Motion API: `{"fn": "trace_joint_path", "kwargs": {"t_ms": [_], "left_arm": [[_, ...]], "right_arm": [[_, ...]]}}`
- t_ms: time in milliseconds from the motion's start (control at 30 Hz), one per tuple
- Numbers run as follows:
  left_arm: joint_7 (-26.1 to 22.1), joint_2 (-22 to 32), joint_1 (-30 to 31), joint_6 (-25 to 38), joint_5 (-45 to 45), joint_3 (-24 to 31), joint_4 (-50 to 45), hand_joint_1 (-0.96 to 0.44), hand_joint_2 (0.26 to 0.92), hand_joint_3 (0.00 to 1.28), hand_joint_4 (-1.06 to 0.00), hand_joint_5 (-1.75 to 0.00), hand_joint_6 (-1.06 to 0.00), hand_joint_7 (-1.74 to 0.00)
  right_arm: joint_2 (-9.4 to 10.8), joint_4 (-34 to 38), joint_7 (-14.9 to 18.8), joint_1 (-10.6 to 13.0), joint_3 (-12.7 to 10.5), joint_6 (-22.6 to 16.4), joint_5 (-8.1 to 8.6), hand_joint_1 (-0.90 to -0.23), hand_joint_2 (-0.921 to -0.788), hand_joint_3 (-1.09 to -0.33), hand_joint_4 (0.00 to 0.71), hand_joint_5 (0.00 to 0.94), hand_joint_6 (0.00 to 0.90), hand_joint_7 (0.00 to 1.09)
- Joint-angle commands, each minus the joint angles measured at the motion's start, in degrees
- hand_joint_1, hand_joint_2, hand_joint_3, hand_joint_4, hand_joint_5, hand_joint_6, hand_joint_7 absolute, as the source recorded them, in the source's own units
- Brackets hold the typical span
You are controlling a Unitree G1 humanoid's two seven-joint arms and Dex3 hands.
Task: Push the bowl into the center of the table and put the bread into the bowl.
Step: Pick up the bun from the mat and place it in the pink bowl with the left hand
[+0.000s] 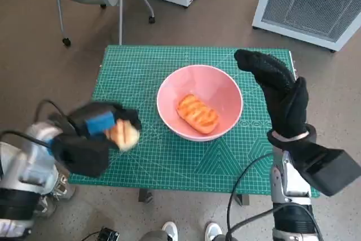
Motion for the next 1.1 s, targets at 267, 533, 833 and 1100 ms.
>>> {"fn": "trace_joint_path", "kwargs": {"t_ms": [267, 533, 833, 1100], "left_arm": [[3.54, -3.59, -8.31, -3.53, -6.29, 4.37, -1.89, 0.00, 0.920, 0.19, -0.60, -1.32, -0.46, -1.29], [12.26, -10.60, -14.05, -9.01, -1.58, 2.50, -0.27, 0.00, 0.921, 0.23, -0.51, -1.51, -0.47, -1.18], [20.92, -19.41, -20.66, -10.92, 6.81, -3.37, 5.63, 0.00, 0.921, 0.14, -0.64, -1.26, -0.51, -1.24], [16.95, -23.22, -24.80, -8.23, 9.19, -9.37, 13.01, 0.00, 0.920, 0.06, -0.75, -1.07, -0.59, -1.22]], "right_arm": [[-1.20, -0.77, 0.53, 1.62, -0.70, 1.27, 0.73, -0.737, -0.921, -0.757, 0.119, 0.000, -0.001, 0.53], [-1.02, -0.86, 0.39, 1.73, -0.81, 1.15, 0.70, -0.734, -0.921, -0.758, 0.119, 0.000, -0.001, 0.52], [-0.74, -1.24, 0.06, 2.01, -0.68, 0.72, 0.09, -0.734, -0.921, -0.758, 0.119, 0.000, -0.001, 0.52], [-0.71, -1.84, -0.51, 2.50, -0.88, 0.59, -0.46, -0.733, -0.921, -0.758, 0.120, 0.001, -0.001, 0.53]]}}
